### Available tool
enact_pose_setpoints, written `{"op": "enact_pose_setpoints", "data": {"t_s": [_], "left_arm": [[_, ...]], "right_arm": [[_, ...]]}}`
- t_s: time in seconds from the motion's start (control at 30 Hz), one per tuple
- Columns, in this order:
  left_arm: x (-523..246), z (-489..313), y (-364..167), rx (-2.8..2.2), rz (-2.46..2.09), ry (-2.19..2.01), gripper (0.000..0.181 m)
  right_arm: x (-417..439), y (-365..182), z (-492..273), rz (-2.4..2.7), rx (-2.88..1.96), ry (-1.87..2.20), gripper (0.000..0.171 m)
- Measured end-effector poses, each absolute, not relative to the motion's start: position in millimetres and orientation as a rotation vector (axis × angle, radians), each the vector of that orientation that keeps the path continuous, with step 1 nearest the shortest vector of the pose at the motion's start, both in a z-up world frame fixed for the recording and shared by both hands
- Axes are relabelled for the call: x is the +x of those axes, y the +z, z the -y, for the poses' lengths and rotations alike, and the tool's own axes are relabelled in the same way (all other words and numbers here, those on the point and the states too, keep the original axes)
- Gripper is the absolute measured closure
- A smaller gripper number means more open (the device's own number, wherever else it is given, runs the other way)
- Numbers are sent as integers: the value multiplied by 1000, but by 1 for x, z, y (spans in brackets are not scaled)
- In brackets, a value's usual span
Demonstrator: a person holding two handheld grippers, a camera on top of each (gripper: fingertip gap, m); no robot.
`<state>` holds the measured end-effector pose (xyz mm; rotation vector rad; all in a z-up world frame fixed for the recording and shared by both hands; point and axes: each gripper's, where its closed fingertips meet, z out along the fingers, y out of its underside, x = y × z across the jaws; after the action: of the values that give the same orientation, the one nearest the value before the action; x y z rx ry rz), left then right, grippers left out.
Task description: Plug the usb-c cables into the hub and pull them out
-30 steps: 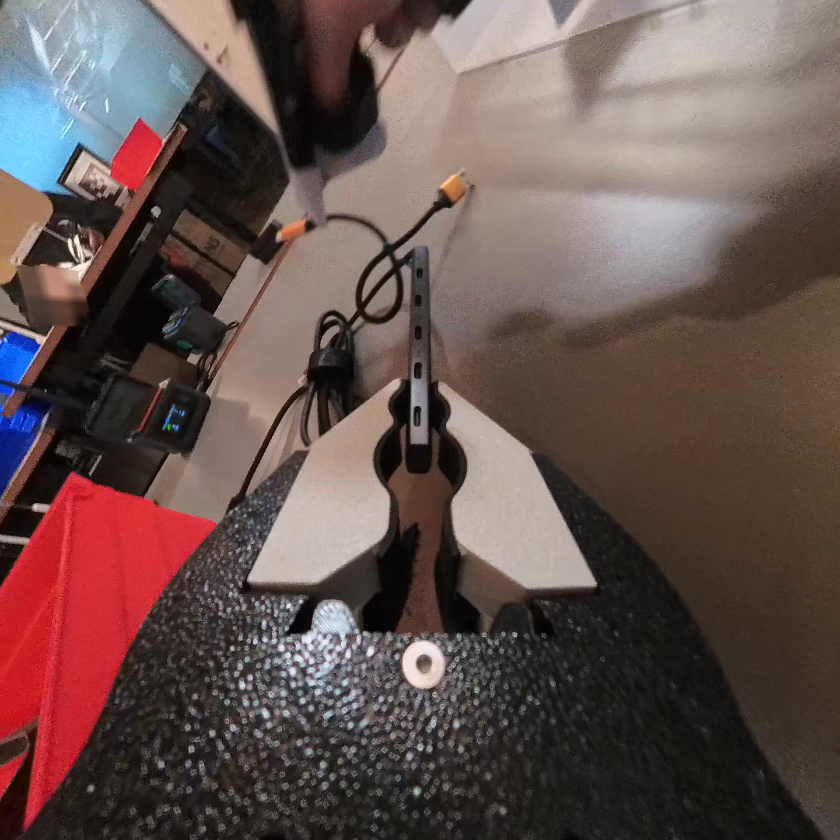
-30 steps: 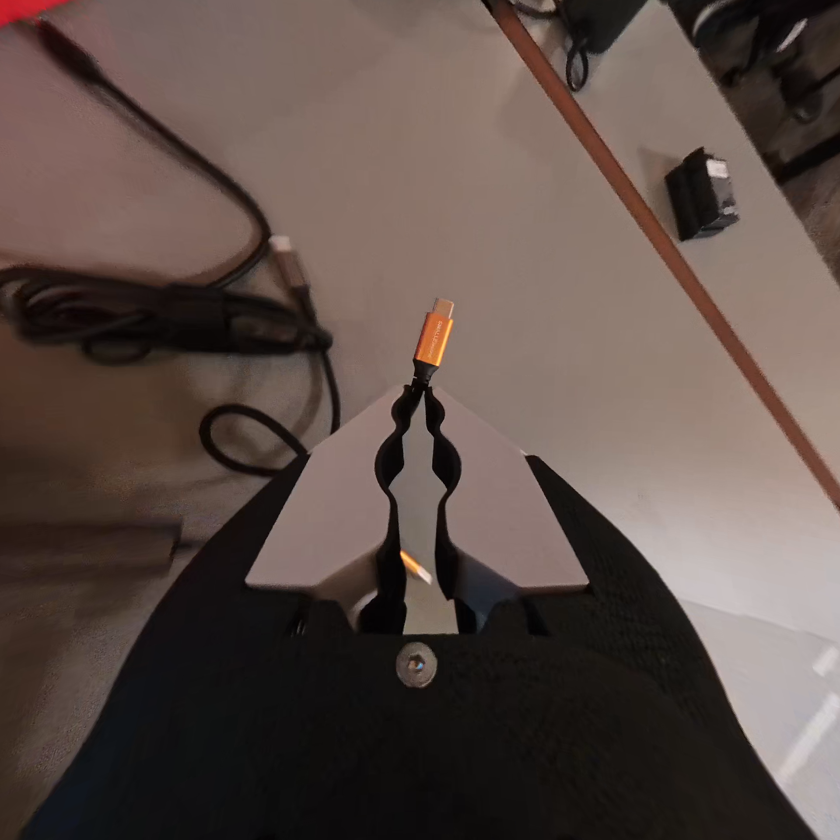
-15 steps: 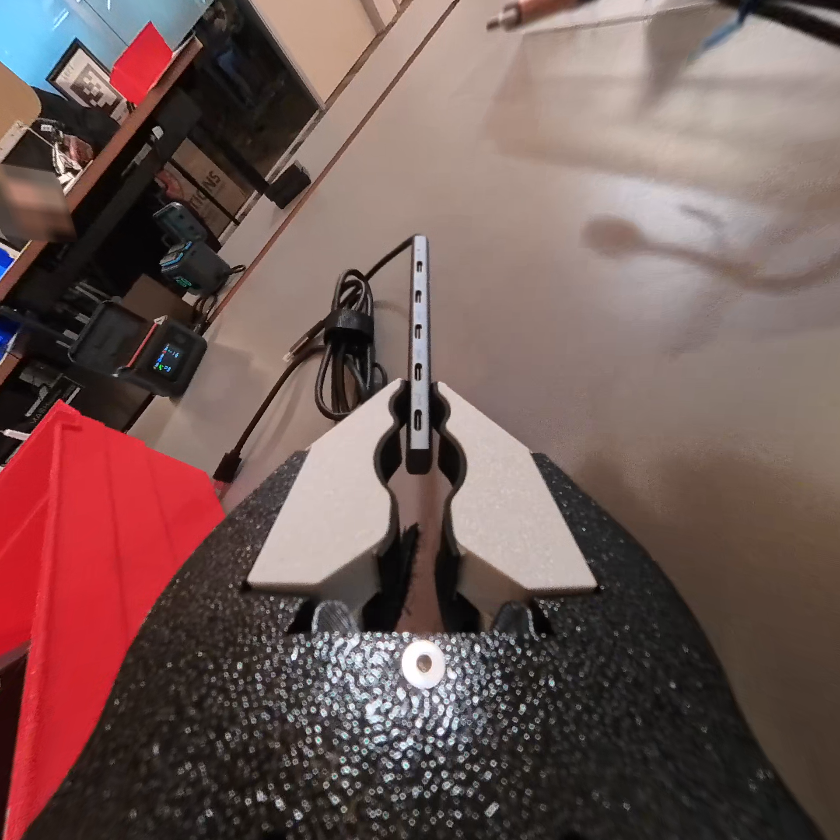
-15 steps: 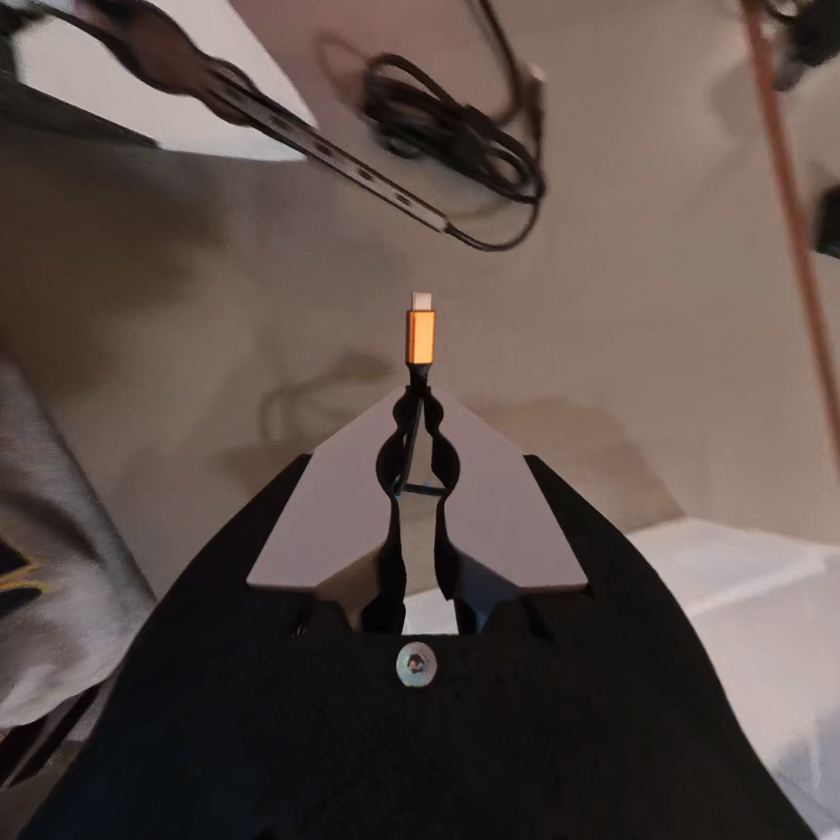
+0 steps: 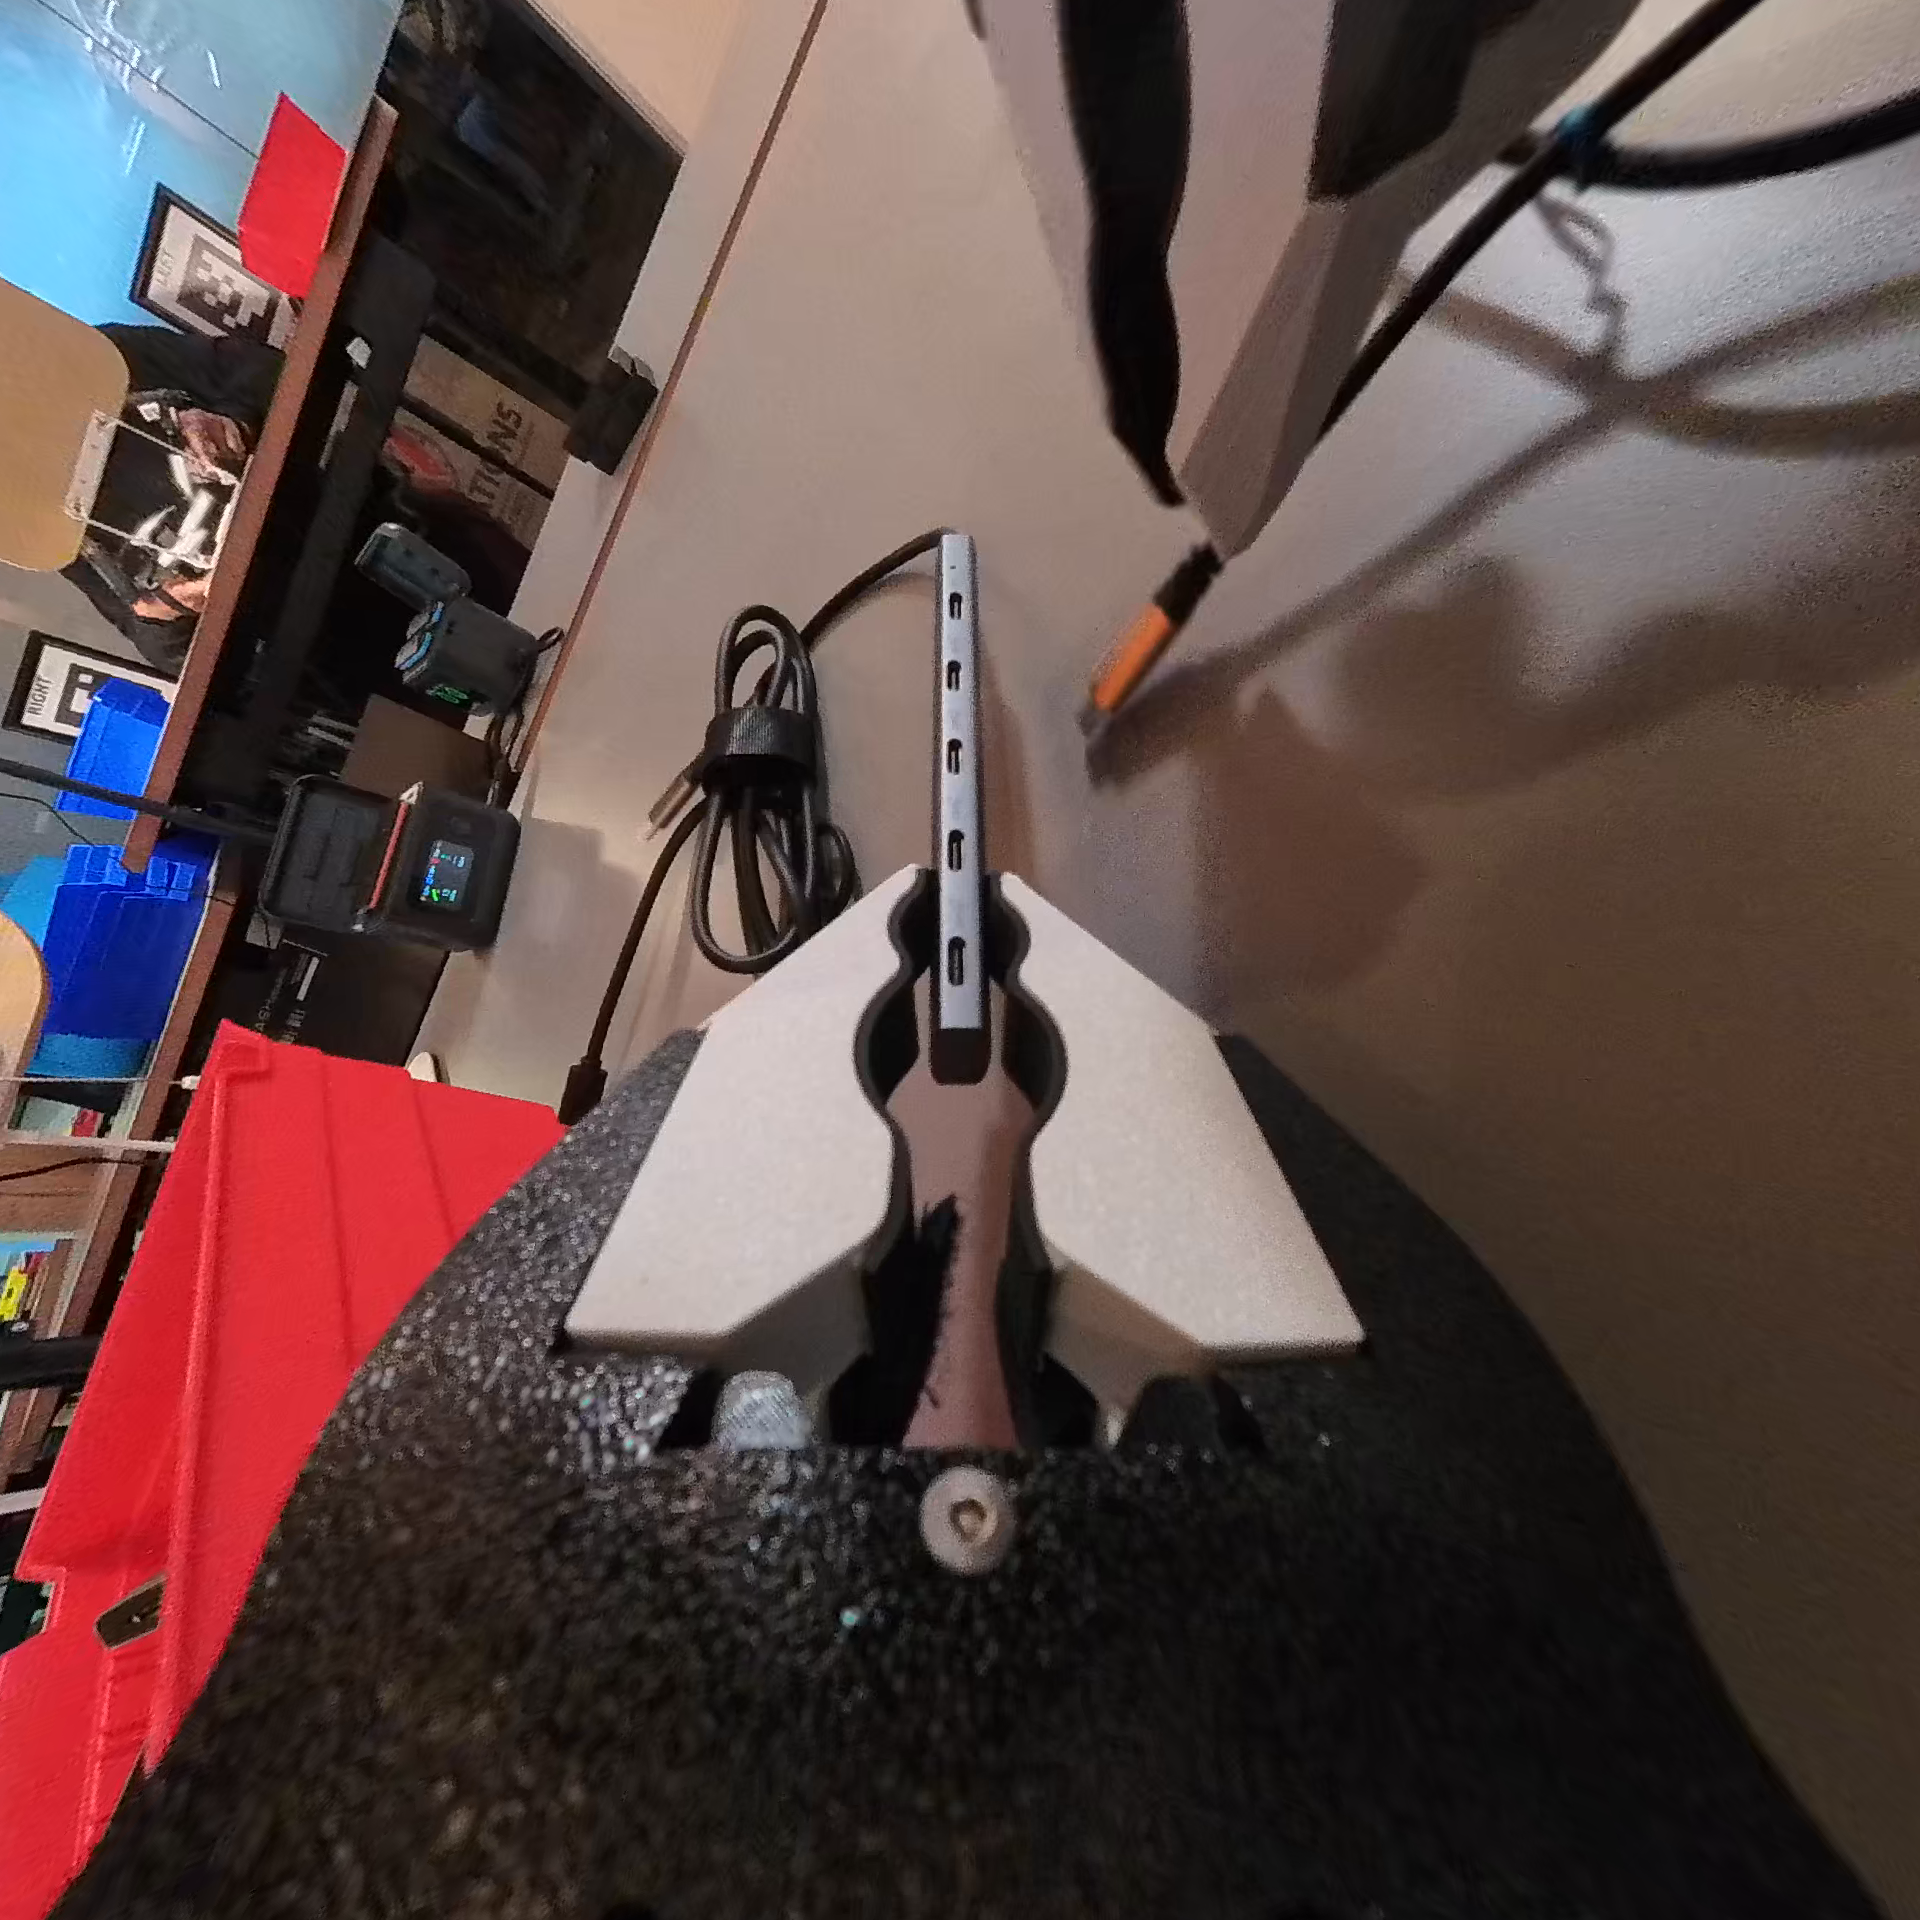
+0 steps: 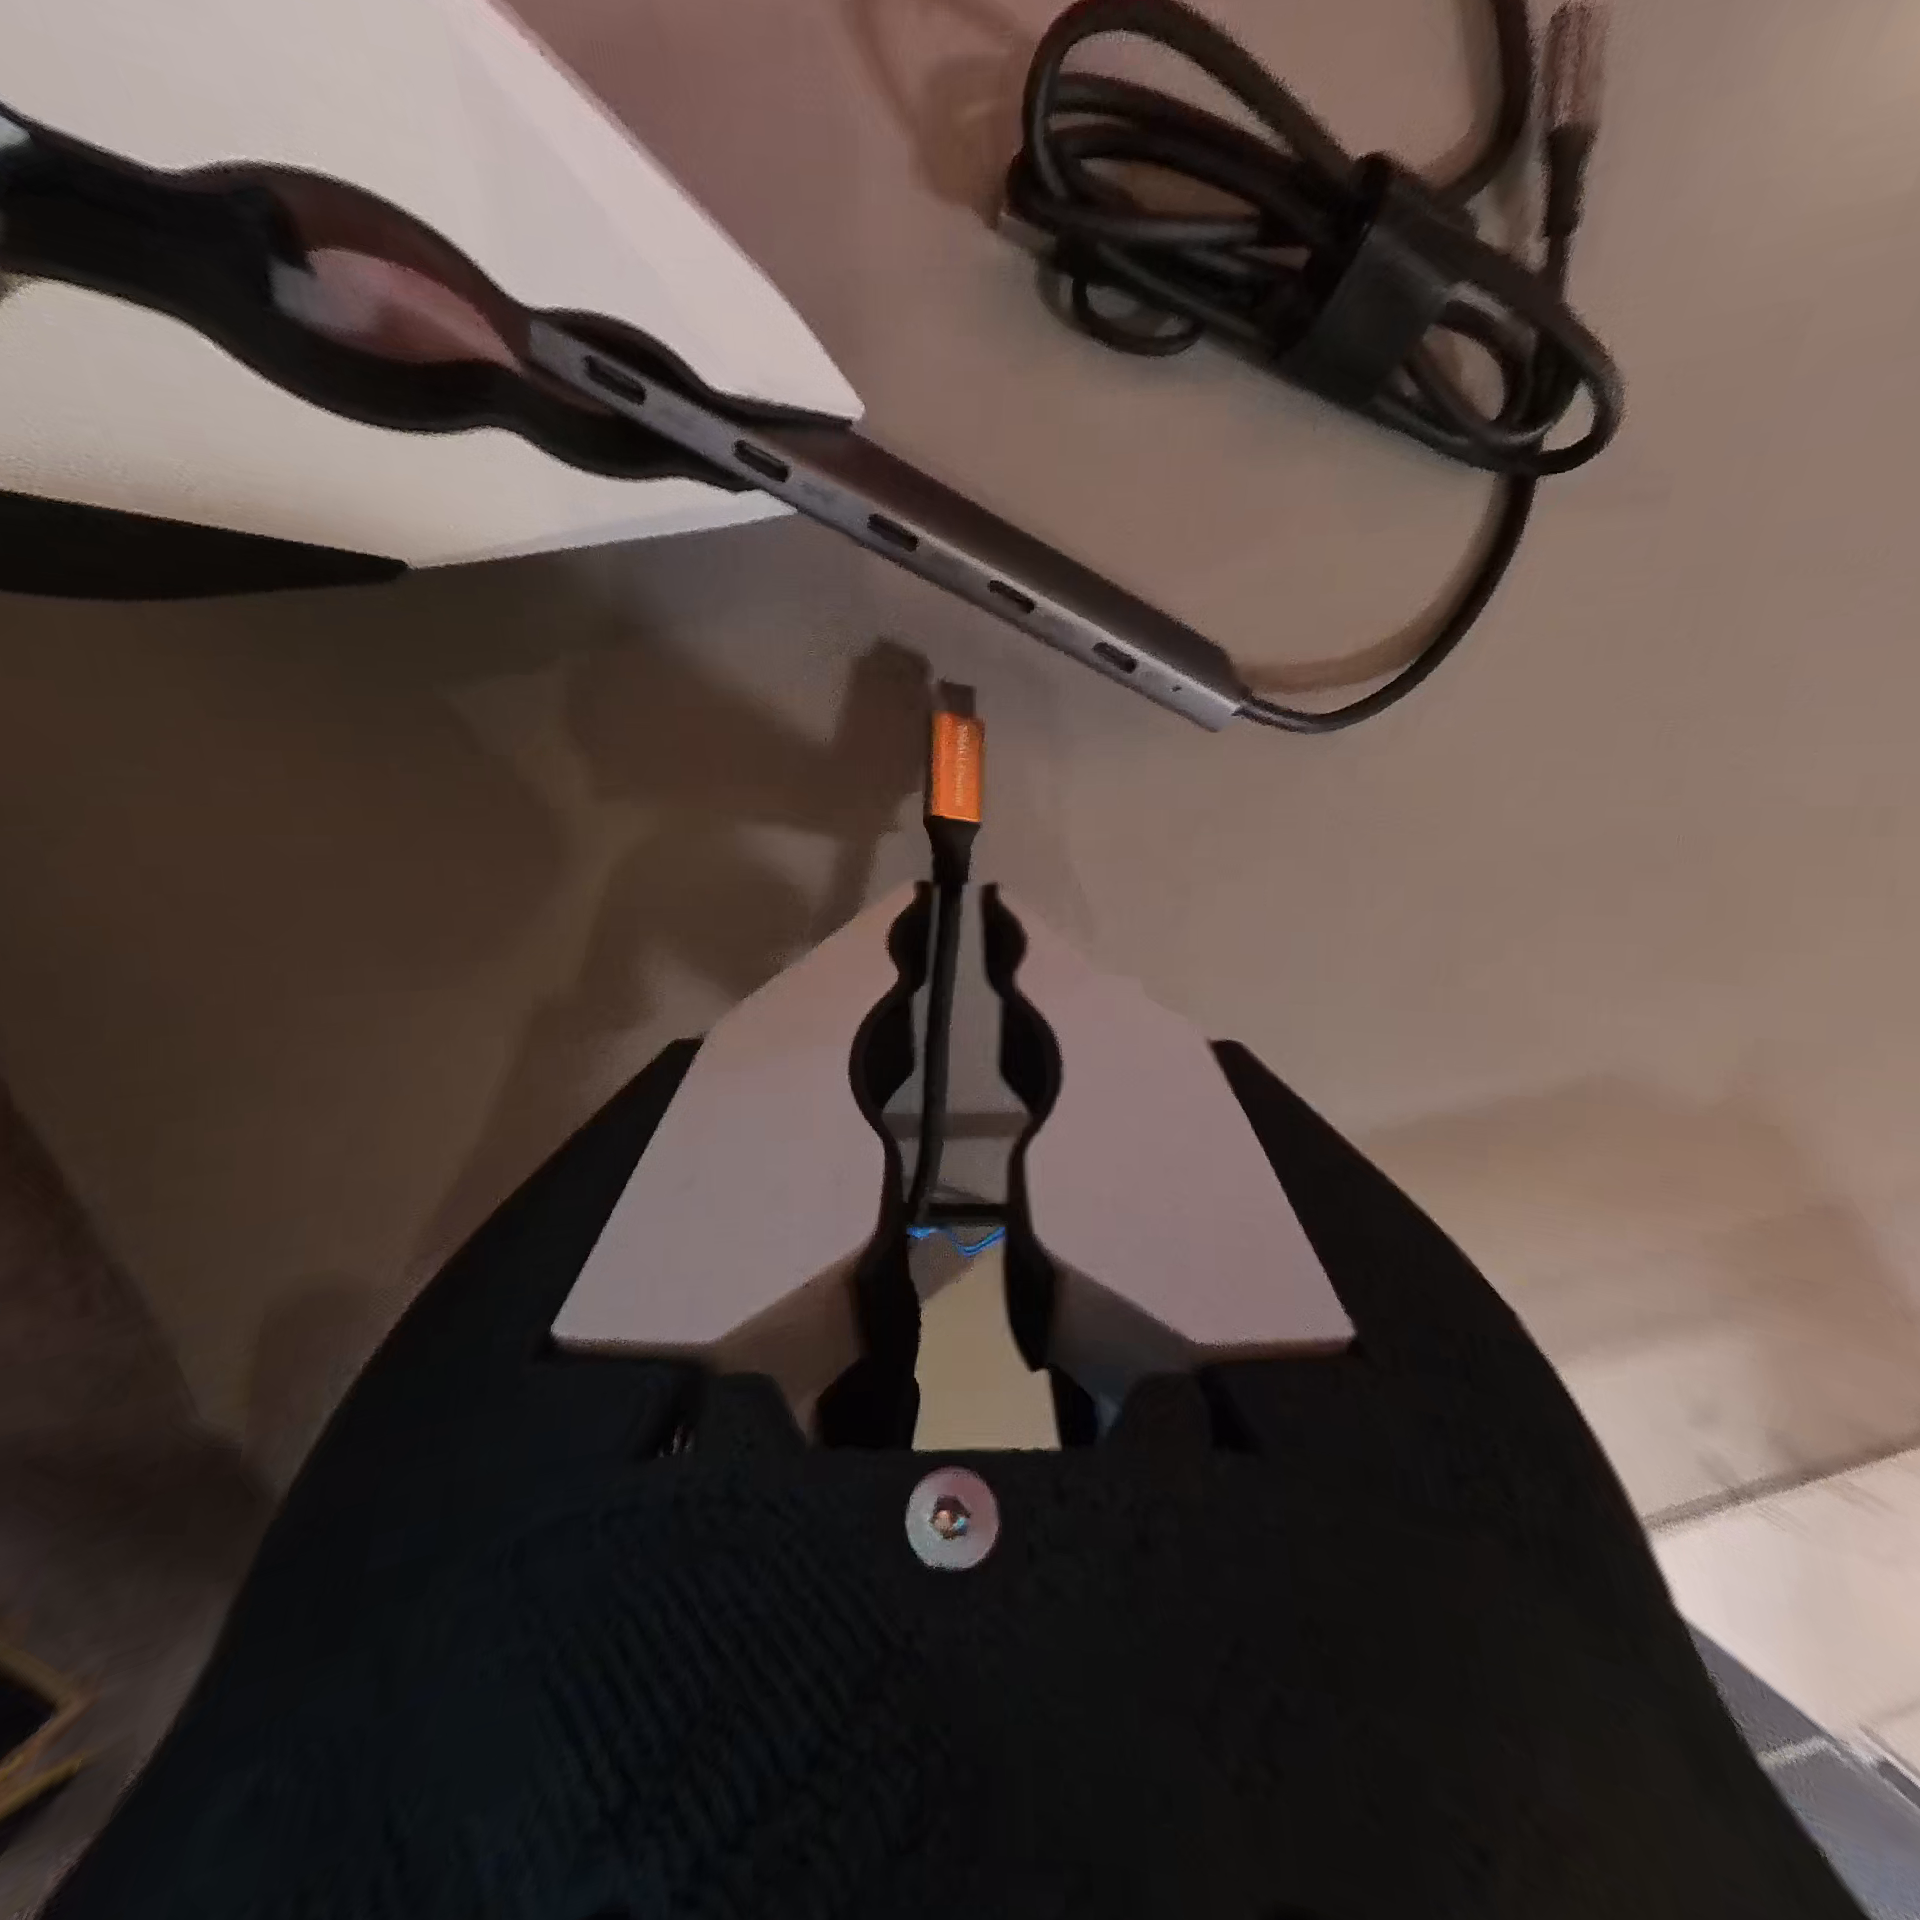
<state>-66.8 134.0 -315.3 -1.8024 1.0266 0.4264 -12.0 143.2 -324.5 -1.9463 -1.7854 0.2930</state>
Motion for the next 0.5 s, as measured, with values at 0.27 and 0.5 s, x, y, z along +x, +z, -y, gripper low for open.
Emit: {"op": "enact_pose_setpoints", "data": {"t_s": [0.27, 0.5], "left_arm": [[-56, -131, -311, -1761, -1050, 369, 174], [-29, -110, -263, -1525, -933, -11, 169]], "right_arm": [[-50, -311, -147, 1925, -1137, -31, 144], [-48, -295, -142, 1951, -1031, 65, 162]]}}
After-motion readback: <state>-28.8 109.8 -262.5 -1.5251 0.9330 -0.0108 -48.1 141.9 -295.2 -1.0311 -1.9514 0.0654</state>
